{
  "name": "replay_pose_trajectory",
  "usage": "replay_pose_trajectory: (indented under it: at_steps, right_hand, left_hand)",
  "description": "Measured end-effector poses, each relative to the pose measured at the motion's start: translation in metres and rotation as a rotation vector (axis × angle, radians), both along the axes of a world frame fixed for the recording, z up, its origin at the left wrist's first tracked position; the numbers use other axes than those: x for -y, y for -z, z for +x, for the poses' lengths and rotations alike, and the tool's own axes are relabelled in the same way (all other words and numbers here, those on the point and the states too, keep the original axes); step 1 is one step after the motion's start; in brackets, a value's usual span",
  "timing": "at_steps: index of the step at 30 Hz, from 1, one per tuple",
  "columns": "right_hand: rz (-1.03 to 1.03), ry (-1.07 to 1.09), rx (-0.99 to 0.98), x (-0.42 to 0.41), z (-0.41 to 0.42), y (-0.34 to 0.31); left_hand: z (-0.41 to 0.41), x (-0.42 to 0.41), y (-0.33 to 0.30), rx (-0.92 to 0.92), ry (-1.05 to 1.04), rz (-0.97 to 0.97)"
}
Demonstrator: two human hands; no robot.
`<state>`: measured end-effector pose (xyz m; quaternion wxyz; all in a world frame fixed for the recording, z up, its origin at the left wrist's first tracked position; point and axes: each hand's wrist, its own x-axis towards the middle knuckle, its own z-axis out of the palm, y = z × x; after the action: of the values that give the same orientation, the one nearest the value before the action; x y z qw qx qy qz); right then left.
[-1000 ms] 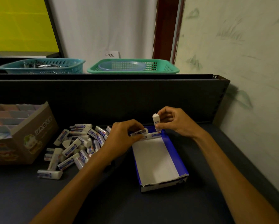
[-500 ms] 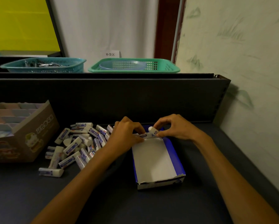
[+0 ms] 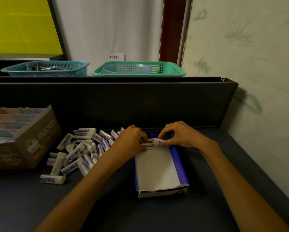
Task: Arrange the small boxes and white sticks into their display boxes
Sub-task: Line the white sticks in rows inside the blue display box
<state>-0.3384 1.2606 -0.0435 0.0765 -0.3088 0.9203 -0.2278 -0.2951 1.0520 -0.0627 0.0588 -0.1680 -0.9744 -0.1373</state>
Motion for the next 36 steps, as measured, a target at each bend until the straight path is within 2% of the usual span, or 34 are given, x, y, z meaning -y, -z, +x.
replay_pose_trajectory:
  at_steps: [6, 12, 20, 26, 36]
  right_hand:
    - [0.005, -0.001, 0.013, 0.000, 0.001, 0.000]
    - [0.034, 0.004, 0.019, 0.001, -0.001, 0.001]
    - [0.142, 0.031, -0.062, 0.009, 0.001, 0.002]
    - [0.076, 0.024, -0.053, 0.008, 0.003, 0.000]
    - [0.113, 0.061, -0.016, 0.014, 0.003, -0.001]
  left_hand:
    - [0.001, 0.002, -0.004, 0.003, 0.053, 0.017]
    - [0.001, 0.001, -0.003, -0.014, 0.022, 0.005]
    - [0.001, 0.000, -0.003, -0.013, 0.008, 0.008]
    - [0.002, 0.001, -0.001, -0.010, 0.009, 0.019]
    - [0.000, 0.000, -0.001, -0.024, 0.006, 0.004]
